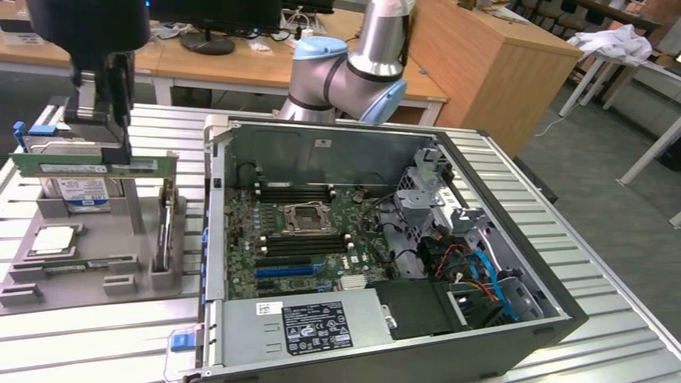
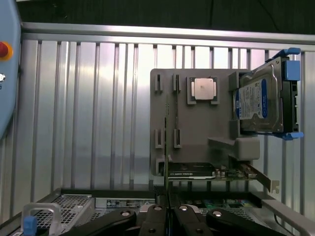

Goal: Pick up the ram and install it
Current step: 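Pick up the ram and move it above insertion slot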

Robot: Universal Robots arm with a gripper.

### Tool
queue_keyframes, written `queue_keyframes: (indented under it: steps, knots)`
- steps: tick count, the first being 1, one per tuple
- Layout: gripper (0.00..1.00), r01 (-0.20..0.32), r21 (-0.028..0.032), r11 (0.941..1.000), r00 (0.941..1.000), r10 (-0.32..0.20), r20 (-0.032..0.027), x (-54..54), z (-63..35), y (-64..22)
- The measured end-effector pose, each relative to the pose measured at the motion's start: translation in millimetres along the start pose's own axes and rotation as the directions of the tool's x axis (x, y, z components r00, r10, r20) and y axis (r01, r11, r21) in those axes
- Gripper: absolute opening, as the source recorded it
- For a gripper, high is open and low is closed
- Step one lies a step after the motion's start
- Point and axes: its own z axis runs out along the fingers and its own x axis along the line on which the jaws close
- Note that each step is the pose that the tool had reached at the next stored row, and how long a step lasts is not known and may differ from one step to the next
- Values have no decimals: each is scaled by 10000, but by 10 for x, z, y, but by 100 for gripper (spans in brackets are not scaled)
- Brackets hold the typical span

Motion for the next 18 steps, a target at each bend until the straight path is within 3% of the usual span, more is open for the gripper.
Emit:
queue_keyframes:
  steps: [18]
  knots:
    - [12,0,1,10000,10000,0,1,4,-19,-437]
